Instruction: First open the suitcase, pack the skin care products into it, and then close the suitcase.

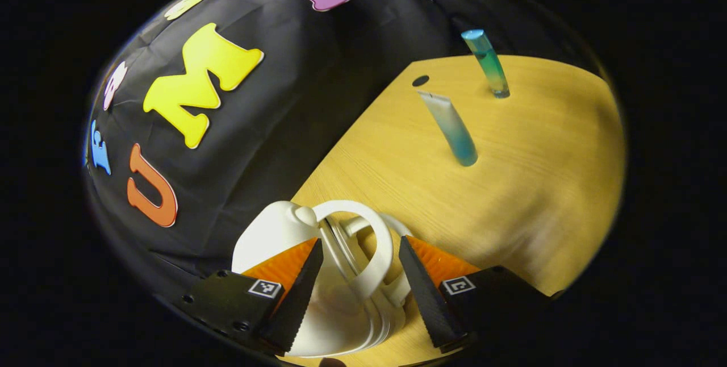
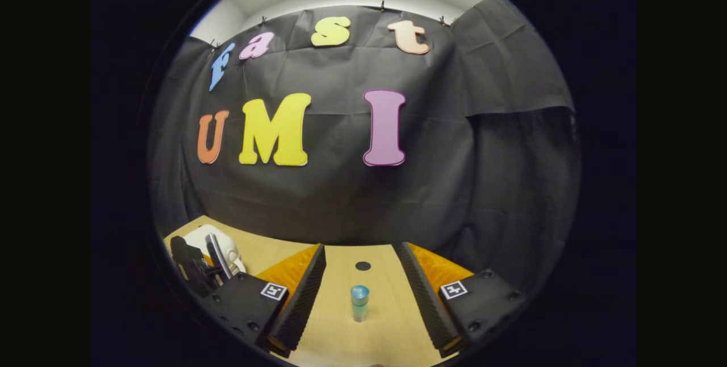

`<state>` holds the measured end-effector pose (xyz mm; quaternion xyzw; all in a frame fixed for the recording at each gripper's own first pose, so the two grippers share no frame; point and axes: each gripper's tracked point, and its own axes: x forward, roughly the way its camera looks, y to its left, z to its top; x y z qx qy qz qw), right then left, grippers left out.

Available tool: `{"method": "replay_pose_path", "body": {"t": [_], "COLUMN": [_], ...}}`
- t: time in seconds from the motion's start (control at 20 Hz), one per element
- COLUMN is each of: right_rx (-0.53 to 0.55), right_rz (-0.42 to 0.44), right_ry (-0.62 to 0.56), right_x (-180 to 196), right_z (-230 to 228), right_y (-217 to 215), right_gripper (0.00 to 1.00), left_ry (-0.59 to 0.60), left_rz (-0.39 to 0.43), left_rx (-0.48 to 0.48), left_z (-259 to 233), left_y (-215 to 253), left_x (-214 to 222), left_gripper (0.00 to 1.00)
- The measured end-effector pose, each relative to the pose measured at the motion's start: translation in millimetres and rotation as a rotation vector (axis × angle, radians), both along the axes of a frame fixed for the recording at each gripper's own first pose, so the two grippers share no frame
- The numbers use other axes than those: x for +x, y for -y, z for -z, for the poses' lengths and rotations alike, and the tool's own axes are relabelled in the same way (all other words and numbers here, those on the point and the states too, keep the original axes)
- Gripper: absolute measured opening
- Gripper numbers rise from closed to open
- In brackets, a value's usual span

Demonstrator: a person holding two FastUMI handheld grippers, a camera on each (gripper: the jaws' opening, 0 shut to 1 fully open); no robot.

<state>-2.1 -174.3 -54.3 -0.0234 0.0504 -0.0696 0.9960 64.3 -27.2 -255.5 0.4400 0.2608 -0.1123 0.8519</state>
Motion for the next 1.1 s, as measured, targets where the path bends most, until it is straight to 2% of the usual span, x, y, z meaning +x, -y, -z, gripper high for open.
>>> {"method": "replay_pose_path", "body": {"t": [0.1, 0.3, 0.35, 0.4, 0.45, 0.65, 0.85, 1.1], "right_rx": [0.016, 0.049, 0.052, 0.052, 0.052, 0.041, 0.044, 0.016], "right_rz": [0.009, 0.052, 0.060, 0.064, 0.067, 0.063, 0.057, 0.015], "right_ry": [-0.020, -0.043, -0.047, -0.050, -0.052, -0.044, -0.036, 0.000], "right_x": [0.2, -2.5, -3.7, -3.5, -4.3, -8.9, -15.2, -18.9], "right_z": [8.6, 18.6, 20.8, 21.0, 22.0, 18.0, 12.6, -10.3], "right_y": [11.1, 36.9, 40.7, 43.1, 44.5, 37.3, 21.5, -15.7], "right_gripper": [0.79, 0.79, 0.79, 0.79, 0.80, 0.80, 0.80, 0.79], "left_ry": [-0.011, -0.047, -0.065, -0.076, -0.088, -0.068, -0.030, 0.119], "left_rz": [0.015, 0.022, 0.016, 0.013, 0.006, 0.023, 0.000, -0.031], "left_rx": [0.056, 0.110, 0.118, 0.117, 0.111, 0.113, 0.036, -0.126], "left_z": [6.5, 15.4, 18.8, 21.0, 22.6, 10.9, -16.4, -96.4], "left_y": [0.6, -1.4, -1.9, -2.0, -1.1, 6.5, 5.3, -17.7], "left_x": [-0.8, 6.0, 4.5, 4.8, 1.6, 0.9, -1.6, 4.7], "left_gripper": [0.84, 0.67, 0.59, 0.57, 0.43, 0.23, 0.09, 0.03]}}
